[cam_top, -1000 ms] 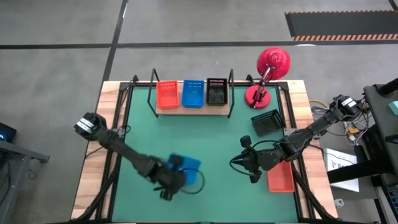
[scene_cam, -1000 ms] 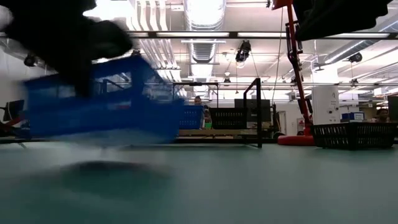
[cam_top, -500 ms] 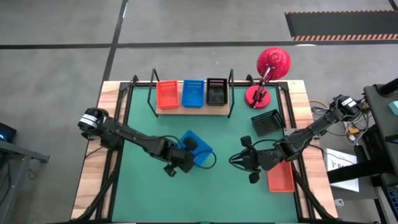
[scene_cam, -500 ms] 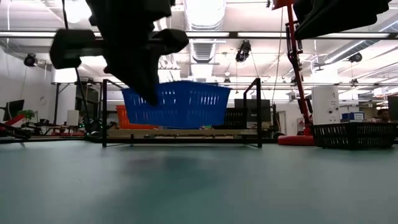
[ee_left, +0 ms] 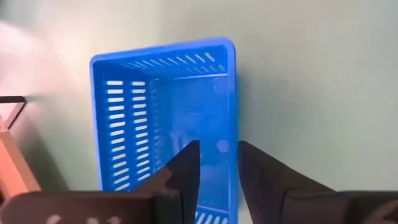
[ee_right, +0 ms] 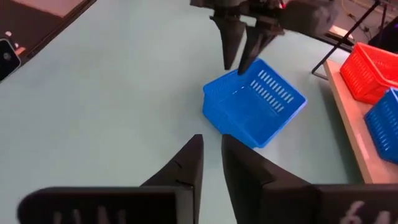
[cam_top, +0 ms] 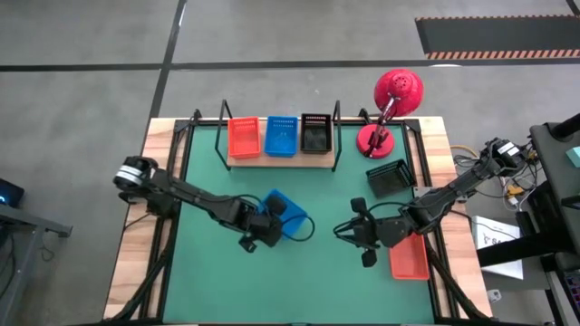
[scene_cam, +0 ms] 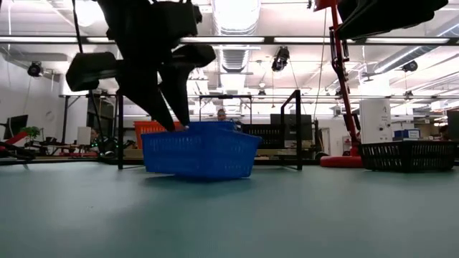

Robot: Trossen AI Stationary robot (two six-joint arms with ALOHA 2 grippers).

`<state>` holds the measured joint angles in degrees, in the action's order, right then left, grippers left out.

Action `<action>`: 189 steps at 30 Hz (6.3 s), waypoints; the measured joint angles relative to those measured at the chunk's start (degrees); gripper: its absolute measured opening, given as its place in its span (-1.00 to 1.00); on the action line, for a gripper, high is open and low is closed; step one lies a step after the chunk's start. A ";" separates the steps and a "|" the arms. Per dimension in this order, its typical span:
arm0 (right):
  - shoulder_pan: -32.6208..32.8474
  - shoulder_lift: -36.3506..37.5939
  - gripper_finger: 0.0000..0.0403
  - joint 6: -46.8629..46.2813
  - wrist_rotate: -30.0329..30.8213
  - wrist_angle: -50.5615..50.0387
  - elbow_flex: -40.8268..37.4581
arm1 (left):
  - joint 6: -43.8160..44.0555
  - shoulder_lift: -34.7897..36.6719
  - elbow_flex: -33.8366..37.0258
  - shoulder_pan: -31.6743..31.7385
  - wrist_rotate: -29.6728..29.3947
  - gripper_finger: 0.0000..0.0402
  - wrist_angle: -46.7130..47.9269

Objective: Stack baskets on shelf by color
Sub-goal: Stack the blue basket on top of the blue baskets on the shelf, then adjust the orange baskets on the shelf

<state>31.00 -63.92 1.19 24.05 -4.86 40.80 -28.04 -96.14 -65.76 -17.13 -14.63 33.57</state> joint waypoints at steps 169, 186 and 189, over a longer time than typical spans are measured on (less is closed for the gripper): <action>-43.12 -50.80 -0.74 14.85 -6.83 -32.09 68.49 | -8.23 42.30 42.69 -12.02 -43.25 -0.99 -65.64; -41.69 -50.44 -0.96 16.18 -8.98 -22.11 63.83 | -8.26 42.28 42.69 -11.96 -43.25 -0.99 -65.64; -38.80 -48.11 -0.96 16.33 -9.02 -25.95 62.60 | -6.71 42.27 42.51 -11.26 -43.19 -0.99 -65.65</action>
<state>-7.79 -112.03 17.53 15.03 -30.82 103.40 -34.75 -53.87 -23.24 -28.39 -57.82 -32.08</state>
